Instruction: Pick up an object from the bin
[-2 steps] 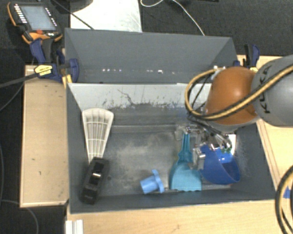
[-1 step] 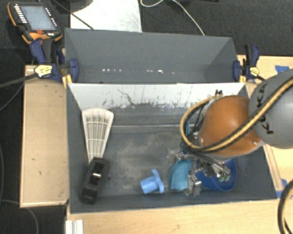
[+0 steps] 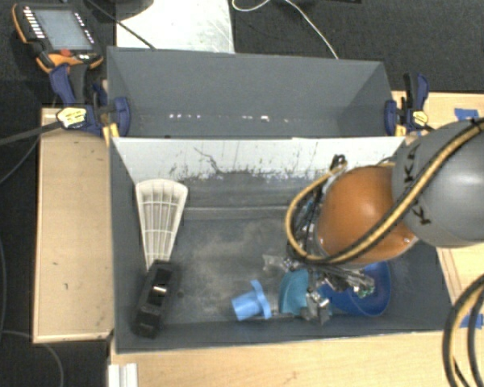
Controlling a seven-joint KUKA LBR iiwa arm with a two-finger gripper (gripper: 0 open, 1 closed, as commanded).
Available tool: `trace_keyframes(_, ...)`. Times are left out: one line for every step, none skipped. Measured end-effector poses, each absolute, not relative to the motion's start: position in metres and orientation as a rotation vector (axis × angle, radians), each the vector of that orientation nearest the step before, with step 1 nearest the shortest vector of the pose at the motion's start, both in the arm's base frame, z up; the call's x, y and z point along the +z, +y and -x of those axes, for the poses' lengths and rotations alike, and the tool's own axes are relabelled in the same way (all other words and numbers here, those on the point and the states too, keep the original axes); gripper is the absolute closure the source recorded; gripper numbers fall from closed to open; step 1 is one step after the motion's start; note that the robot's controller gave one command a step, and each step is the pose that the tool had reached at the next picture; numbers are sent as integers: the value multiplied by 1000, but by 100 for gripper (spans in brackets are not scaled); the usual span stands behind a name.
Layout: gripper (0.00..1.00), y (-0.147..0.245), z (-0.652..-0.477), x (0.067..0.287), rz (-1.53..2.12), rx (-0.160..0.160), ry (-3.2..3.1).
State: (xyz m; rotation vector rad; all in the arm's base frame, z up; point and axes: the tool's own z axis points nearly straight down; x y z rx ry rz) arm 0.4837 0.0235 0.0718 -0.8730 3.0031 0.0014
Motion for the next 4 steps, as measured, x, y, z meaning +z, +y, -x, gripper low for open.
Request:
trace_keyframes(100,30,-507,71,1219,26,2882)
trace_keyframes(100,30,-507,71,1218,26,2883)
trace_keyframes(100,30,-507,73,1217,27,2883)
trace_keyframes(100,30,-504,92,1218,33,2891)
